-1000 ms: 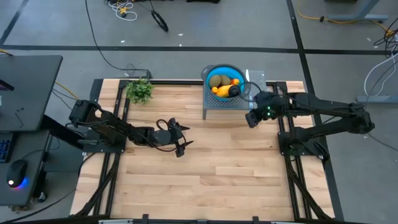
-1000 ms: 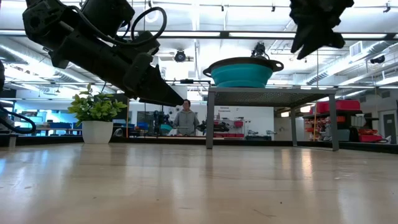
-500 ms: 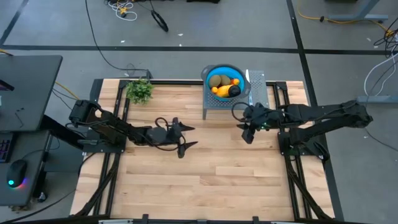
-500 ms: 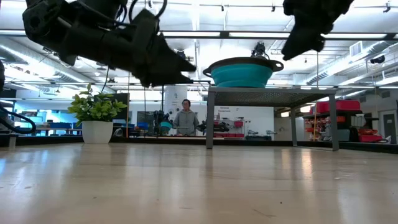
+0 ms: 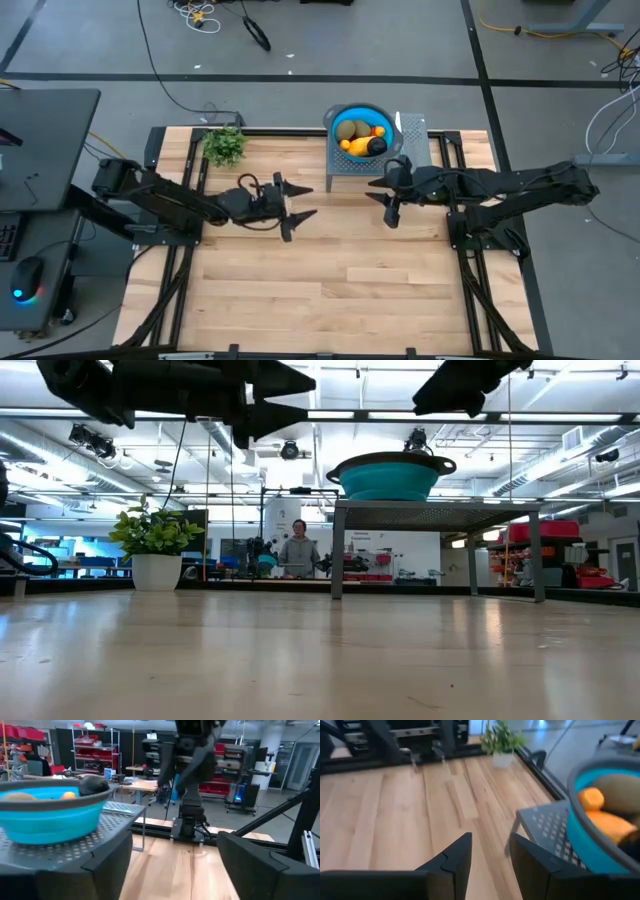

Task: Pick & Place Fruit
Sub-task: Return To Home Position

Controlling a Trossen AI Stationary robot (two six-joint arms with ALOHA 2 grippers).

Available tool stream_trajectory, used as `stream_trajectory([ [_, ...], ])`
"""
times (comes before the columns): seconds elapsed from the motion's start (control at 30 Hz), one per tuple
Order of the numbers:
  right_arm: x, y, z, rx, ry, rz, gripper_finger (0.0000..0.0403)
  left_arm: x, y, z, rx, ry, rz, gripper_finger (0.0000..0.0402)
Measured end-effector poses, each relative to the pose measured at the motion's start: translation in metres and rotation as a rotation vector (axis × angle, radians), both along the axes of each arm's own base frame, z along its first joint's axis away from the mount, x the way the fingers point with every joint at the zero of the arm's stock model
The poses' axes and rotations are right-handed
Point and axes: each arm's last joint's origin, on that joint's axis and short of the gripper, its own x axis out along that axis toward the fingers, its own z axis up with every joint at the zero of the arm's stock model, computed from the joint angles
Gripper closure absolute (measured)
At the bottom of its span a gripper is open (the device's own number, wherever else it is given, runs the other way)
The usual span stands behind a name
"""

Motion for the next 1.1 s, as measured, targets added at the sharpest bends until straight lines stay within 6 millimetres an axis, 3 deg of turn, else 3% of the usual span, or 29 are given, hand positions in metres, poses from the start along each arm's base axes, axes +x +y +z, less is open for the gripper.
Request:
stream_trajectory([
  [0.27, 0.005, 0.0, -0.015, -0.026, -0.072, 0.023, 0.0275, -0.017, 0.018, 0.017, 0.021, 0.068, -0.004, 0.0218],
  [0.47, 0.003, 0.0, -0.039, -0.026, -0.057, 0.024, 0.0342, -0.029, 0.017, 0.02, 0.024, 0.124, -0.034, 0.036],
  [0.53, 0.003, 0.0, -0.045, -0.03, -0.069, 0.026, 0.0367, -0.031, 0.017, 0.018, 0.008, 0.135, -0.052, 0.0389],
  [0.67, -0.001, 0.0, -0.058, -0.03, -0.095, 0.027, 0.0397, -0.038, 0.017, 0.008, -0.009, 0.167, -0.056, 0.0391],
  [1.1, -0.05, -0.003, -0.062, 0.033, -0.24, 0.119, 0.0401, -0.088, 0.019, -0.001, 0.001, 0.108, -0.045, 0.0396],
])
